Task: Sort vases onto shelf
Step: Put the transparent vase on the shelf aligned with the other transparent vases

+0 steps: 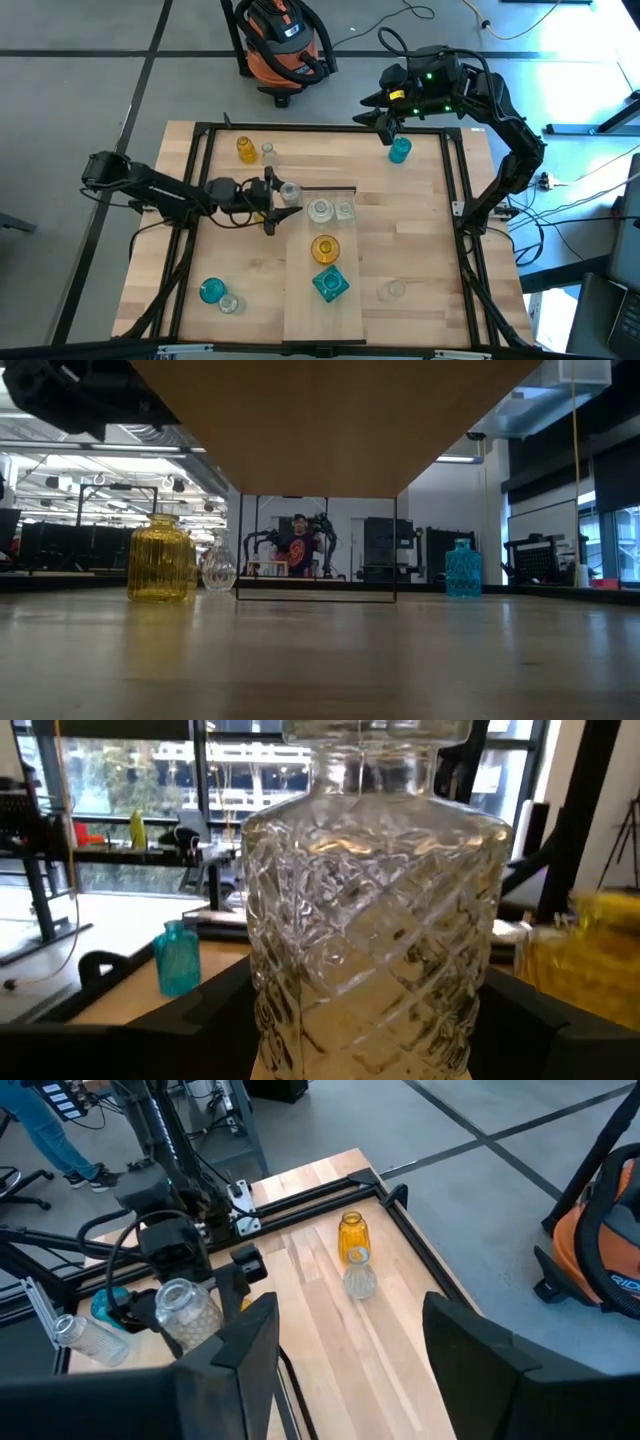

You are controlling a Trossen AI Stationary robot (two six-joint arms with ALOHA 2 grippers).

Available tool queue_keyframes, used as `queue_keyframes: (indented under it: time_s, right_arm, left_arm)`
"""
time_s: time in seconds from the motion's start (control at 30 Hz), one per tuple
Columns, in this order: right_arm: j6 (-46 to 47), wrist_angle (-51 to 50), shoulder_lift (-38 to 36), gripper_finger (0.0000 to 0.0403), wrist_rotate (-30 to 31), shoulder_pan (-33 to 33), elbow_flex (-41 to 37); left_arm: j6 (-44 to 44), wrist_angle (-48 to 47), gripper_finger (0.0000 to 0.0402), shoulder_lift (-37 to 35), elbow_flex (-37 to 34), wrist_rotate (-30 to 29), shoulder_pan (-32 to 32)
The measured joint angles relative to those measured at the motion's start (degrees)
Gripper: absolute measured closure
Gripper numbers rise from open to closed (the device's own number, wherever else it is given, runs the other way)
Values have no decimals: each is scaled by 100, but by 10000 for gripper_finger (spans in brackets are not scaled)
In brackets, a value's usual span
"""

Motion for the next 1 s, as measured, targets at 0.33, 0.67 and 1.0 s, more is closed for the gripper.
queue_keyframes:
  time_s: [0.33, 0.67, 1.0]
  right_arm:
    - [39, -14, 0, 198, -47, 1, 0]
    - [39, -132, 2, 198, -48, 2, 0]
    - [43, -141, 2, 198, -129, 2, 0]
  left_arm:
    - [3, -557, 140, -7, 215, 309, -20]
    - [2, -420, 141, -2, 209, 265, -65]
    - [-11, -318, 144, -7, 214, 261, -61]
